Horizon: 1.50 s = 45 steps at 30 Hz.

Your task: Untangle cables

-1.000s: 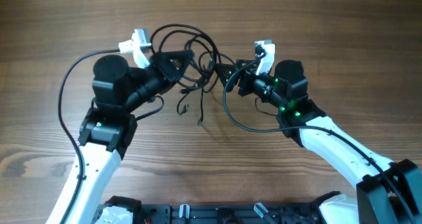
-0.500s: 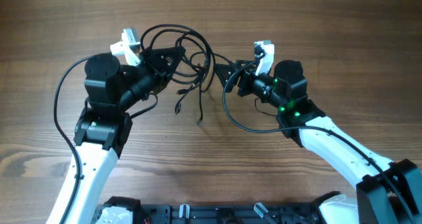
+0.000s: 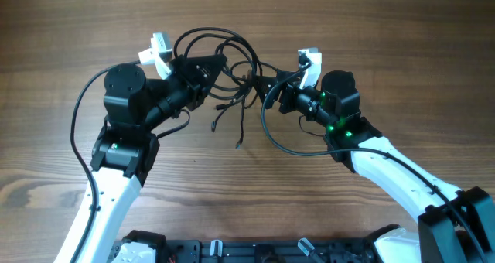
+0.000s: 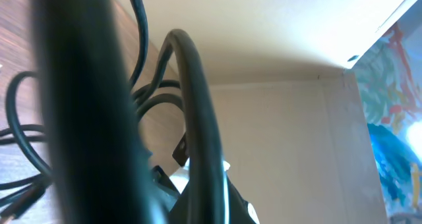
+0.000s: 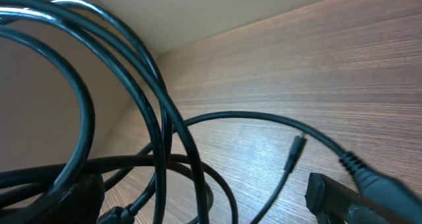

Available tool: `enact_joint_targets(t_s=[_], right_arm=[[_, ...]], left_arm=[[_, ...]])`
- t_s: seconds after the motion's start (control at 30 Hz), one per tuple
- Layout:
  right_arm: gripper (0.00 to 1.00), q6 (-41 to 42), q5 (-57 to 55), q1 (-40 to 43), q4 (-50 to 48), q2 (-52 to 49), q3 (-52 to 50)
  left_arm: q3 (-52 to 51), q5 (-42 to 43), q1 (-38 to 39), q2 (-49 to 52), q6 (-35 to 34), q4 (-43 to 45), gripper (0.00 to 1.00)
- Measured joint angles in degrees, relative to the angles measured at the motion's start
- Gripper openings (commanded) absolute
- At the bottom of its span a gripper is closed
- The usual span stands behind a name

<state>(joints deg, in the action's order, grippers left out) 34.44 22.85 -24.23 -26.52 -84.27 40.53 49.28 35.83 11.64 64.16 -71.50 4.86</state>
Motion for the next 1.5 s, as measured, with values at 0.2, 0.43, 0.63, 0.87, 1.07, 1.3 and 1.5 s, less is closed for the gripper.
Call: enact_joint_targets(t_s=[0.2, 0.43, 0.63, 0.87, 1.07, 1.3, 1.5], right_arm=[[1.0, 0.0, -3.04, 0.0, 0.35, 0.0, 0.0], [1.0, -0.02, -10.32, -0.11, 0.35, 0.0, 0.0], [1.0, -0.02, -18.4, -0.37, 0.68, 0.0, 0.0], [1.0, -0.02, -25.66, -0.15, 3.41, 0.0, 0.0], [1.0, -0.02, -26.99, 2.56, 4.83, 0.0, 0.0], [1.0, 1.51, -26.47, 4.81, 5.77, 0.0, 0.0], [1.0, 2.86, -22.51, 5.33, 6.4, 0.0, 0.0]], left_arm=[[0.0, 4.98, 0.0, 0.0, -0.44, 0.11, 0.04], [0.0, 13.6, 0.0, 0.0, -0.42, 0.15, 0.04], [0.0, 22.18, 0.0, 0.0, 0.09, 0.2, 0.04], [0.0, 27.17, 0.0, 0.0, 4.24, 0.31, 0.04], [0.0, 28.39, -1.9, 0.0, 9.84, 0.22, 0.04], [0.0, 28.83, -6.49, 0.0, 15.28, -0.07, 0.04], [0.0, 28.81, -11.39, 0.0, 22.21, -0.09, 0.04]])
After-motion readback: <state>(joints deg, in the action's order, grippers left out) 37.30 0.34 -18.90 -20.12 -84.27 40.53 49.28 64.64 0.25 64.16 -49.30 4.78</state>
